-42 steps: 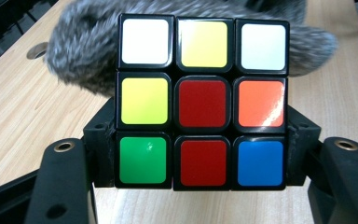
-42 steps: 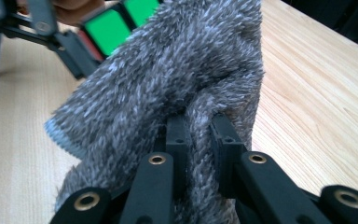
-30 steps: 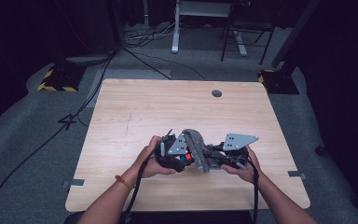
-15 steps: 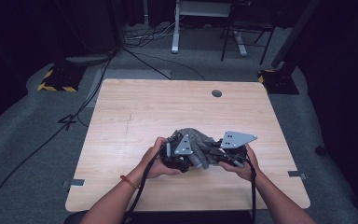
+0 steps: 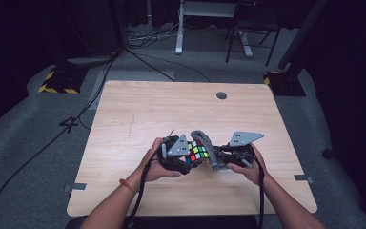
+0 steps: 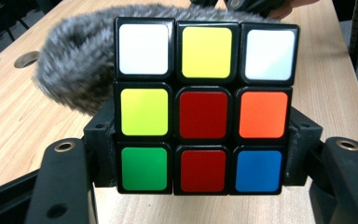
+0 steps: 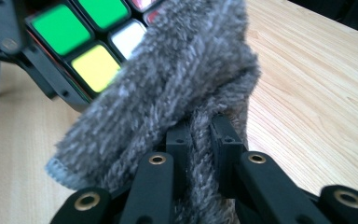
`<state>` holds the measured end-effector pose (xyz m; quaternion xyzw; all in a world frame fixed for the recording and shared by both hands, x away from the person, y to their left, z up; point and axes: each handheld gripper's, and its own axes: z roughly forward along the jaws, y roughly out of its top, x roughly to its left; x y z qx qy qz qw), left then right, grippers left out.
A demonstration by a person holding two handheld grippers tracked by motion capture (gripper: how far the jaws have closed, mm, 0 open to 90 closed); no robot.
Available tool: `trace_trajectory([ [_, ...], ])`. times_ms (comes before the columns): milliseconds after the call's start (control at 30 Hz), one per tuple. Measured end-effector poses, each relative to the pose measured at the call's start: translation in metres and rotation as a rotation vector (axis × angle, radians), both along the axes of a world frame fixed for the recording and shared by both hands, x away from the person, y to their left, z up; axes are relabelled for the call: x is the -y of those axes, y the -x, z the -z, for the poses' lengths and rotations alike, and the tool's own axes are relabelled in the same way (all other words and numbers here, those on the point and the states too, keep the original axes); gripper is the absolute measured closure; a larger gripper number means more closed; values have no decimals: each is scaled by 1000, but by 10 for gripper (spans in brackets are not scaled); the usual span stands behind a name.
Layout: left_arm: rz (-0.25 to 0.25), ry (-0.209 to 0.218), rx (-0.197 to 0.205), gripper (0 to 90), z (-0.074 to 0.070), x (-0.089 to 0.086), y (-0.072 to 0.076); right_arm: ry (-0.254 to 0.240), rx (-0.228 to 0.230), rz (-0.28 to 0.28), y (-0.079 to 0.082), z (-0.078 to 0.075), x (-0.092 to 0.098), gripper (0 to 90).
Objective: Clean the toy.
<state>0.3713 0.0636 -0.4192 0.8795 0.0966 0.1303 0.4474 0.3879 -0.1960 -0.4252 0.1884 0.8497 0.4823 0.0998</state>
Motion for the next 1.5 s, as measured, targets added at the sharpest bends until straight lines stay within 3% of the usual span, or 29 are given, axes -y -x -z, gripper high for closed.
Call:
trace_trajectory([
  [67, -4, -12, 10, 334, 1, 1, 1, 2, 10, -5, 1, -1, 0, 809],
  [167, -5, -52, 23, 335, 2, 4, 1, 66, 77, 12, 6, -4, -4, 808],
  [267, -9, -70, 31, 336, 1, 3, 1, 94, 109, 16, 10, -6, -4, 808],
  [467, -50, -93, 9, 336, 6, 1, -4, 76, 118, 7, 14, -10, 3, 808],
  [533, -42, -91, -7, 336, 9, 4, -6, 45, 116, -24, 17, -13, 2, 807],
  [600, -39, -96, -12, 336, 10, 6, -6, 48, 138, -42, 22, -15, -5, 807],
  [667, -22, -141, -8, 336, 16, 15, -4, 32, 158, -66, 25, -17, -10, 806],
  [767, -26, -168, 5, 334, 19, 21, -2, 19, 161, -91, 27, -20, -18, 806],
  [867, -44, -146, -9, 333, 19, 21, -3, -15, 126, -70, 23, -23, -21, 807],
  [1033, -52, -155, -4, 334, 20, 22, -3, 18, 137, -48, 23, -25, -25, 806],
  [1067, -38, -130, -11, 335, 19, 20, -4, 30, 146, -36, 22, -25, -24, 806],
  [1133, -20, -108, -8, 336, 15, 19, -2, 48, 152, -3, 17, -25, -19, 806],
  [1267, 9, -88, 7, 335, 10, 16, 2, 68, 121, 47, 7, -17, -7, 807],
  [1400, 9, -61, 15, 335, 5, 13, 2, 76, 87, 66, 2, -11, 2, 807],
  [1500, 6, -55, 15, 335, 5, 11, 2, 39, 71, 48, 2, -9, 5, 806],
])
